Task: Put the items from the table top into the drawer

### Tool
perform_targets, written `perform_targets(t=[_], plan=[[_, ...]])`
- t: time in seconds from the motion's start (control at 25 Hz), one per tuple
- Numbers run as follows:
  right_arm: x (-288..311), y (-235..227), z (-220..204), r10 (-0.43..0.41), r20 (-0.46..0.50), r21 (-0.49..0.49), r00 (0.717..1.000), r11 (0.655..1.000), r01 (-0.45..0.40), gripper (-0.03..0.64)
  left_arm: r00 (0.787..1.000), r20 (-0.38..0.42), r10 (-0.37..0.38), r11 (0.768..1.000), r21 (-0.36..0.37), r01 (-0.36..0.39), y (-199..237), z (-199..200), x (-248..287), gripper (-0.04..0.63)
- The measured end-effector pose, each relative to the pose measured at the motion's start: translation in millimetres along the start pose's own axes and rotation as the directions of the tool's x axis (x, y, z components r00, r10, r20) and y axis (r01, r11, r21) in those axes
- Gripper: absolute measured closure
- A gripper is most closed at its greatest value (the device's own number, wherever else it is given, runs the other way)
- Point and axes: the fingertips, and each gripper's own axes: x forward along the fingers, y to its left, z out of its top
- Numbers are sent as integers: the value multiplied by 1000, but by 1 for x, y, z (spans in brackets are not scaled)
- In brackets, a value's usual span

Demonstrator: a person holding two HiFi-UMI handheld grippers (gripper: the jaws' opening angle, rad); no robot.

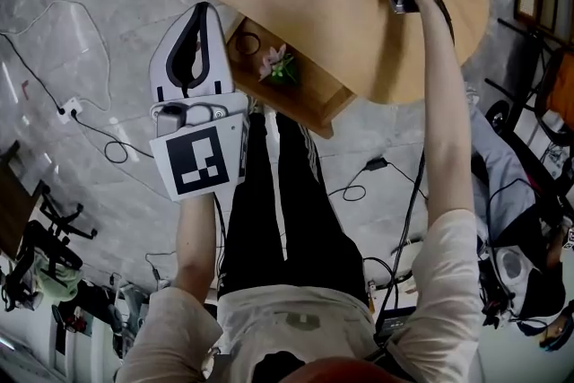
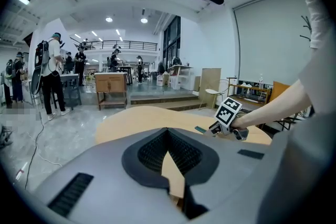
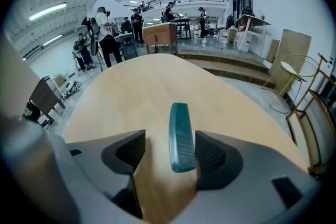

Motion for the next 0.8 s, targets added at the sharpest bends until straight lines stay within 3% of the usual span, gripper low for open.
perform_targets(t=[0.44, 0.52, 0.64, 0.8], plan=[[8, -16, -5, -32, -30, 14, 999, 999, 32, 334, 999, -39, 12, 1000, -9, -12, 9, -18, 7, 588], [8, -17, -5, -40, -27, 28, 999, 999, 41, 354, 999, -41, 8, 1000, -8, -8, 7, -19, 7, 588], [8, -19, -4, -57, -33, 56, 998, 997, 59, 454, 1000, -31, 4, 1000, -9, -4, 4, -16, 7, 588], [7, -20, -4, -70, -57, 54, 996, 996, 73, 465, 1000, -15, 7, 1000, -26, -8, 3, -12, 6, 588]])
